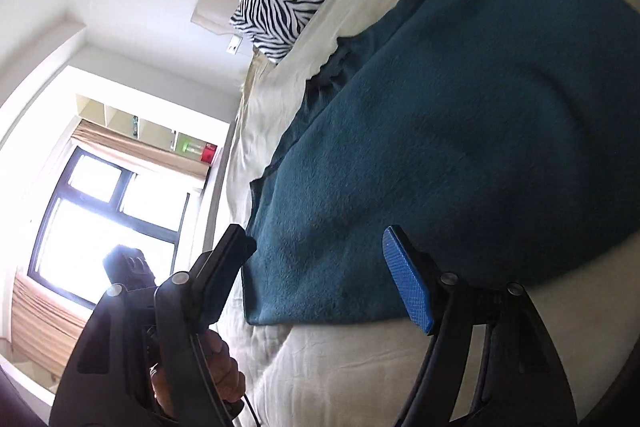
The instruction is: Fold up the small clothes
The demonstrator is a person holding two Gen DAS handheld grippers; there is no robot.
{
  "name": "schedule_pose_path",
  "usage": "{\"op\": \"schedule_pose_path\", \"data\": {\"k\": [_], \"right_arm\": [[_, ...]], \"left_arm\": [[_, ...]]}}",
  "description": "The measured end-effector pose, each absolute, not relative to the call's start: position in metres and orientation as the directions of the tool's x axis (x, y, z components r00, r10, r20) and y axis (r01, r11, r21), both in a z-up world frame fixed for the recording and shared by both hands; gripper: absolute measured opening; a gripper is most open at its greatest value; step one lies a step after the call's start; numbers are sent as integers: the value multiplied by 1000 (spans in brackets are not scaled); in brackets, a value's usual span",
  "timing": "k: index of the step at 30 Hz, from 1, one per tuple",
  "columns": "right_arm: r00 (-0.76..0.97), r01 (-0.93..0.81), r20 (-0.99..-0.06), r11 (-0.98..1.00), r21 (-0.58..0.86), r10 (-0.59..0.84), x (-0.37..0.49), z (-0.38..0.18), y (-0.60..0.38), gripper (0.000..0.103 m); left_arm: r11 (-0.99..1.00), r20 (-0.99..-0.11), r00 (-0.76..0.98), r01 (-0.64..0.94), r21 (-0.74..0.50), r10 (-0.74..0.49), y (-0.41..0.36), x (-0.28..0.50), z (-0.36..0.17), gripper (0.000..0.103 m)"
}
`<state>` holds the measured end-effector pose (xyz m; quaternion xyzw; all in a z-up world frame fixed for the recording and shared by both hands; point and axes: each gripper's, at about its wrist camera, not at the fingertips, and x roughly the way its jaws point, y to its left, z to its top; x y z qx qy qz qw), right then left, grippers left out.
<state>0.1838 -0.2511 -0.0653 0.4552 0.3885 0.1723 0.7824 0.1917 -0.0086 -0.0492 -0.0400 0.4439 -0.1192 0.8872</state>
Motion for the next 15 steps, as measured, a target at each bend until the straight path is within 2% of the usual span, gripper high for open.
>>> {"op": "schedule_pose_path", "data": {"k": [3,6,13,15], "right_arm": [[580,107,-475,516,850,662,193,-87,-236,68],[613,101,-400,435,895,682,189,-100,-255,63],[790,196,-335,306,931,513,147,-107,-356,62],[831,241,-358,304,922,426,123,-102,-384,62]], "left_arm": [[965,-798,543,140,-221,-262,17,192,-73,51],[962,-785,556,169,-217,-274,29,182,-73,50],[925,-739,562,149,-350,-371,59,174,-74,50],[922,-737,563,137,-361,-373,63,172,-71,50]]}}
